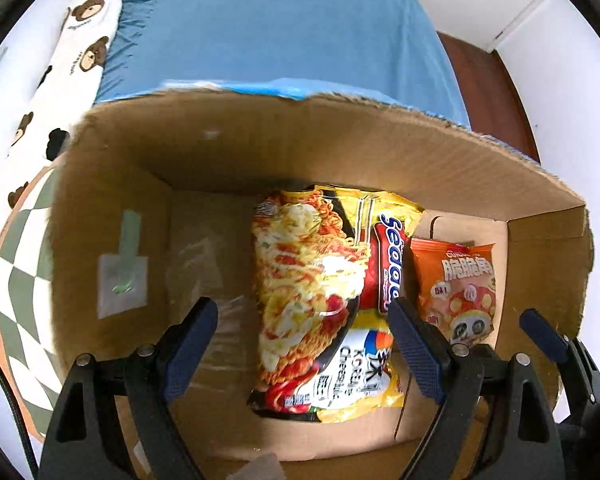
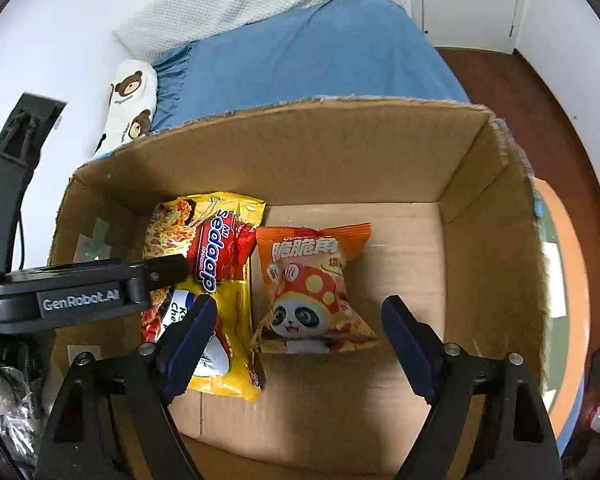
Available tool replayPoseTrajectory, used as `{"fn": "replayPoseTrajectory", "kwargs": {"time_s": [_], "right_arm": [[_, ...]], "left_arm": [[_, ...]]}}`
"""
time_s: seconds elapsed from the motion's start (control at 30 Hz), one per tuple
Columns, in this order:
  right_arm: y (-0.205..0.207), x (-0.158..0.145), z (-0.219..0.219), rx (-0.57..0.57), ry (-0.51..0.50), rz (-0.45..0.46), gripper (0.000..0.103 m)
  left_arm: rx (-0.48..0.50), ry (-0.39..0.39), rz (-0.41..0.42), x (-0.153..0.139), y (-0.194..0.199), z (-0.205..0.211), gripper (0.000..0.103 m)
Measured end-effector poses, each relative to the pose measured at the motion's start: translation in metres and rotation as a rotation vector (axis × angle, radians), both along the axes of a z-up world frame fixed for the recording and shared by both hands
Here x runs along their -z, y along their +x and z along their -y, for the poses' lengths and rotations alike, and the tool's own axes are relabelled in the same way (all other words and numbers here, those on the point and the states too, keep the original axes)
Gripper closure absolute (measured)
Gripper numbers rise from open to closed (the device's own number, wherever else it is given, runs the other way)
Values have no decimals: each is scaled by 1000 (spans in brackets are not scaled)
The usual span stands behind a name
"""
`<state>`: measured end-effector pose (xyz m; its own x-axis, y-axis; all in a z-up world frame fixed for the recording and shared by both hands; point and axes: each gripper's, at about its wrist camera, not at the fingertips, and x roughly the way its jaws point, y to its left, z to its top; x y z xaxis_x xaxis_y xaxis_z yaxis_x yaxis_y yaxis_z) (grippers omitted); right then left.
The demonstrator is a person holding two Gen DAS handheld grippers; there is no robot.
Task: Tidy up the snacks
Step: 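Carry both packs into the cardboard box and open both tools, then grasp the red stick packet with left tool while right tool grasps the Franzzi biscuit pack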
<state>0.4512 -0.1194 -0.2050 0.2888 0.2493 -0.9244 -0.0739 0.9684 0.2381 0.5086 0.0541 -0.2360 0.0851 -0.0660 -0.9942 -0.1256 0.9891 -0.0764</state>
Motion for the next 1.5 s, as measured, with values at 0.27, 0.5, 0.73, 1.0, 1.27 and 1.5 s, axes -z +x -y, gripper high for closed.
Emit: {"fn": "replayPoseTrajectory", "kwargs": {"time_s": [0.27, 0.5, 0.73, 1.0, 1.27, 1.5], "right_arm": [[-31, -37, 0, 36, -72, 23, 16], [-72, -59, 4, 46, -100, 60, 16], [-113, -96, 4, 65, -132, 141, 17], [-158, -133, 2, 73, -90, 174, 17], [-217, -78, 2, 116, 0, -3, 17], [-271, 25, 2, 245, 183, -307, 16]], "left_arm": [[-9, 64, 146, -47, -49, -1, 16], [7, 81, 239, -80, -88, 2, 16], [2, 60, 296, -113, -123, 6, 16], [6, 47, 346, -142, -171, 2, 16], [69, 125, 270, -102, -237, -13, 16], [198, 219, 47, -4, -292, -31, 16]]}}
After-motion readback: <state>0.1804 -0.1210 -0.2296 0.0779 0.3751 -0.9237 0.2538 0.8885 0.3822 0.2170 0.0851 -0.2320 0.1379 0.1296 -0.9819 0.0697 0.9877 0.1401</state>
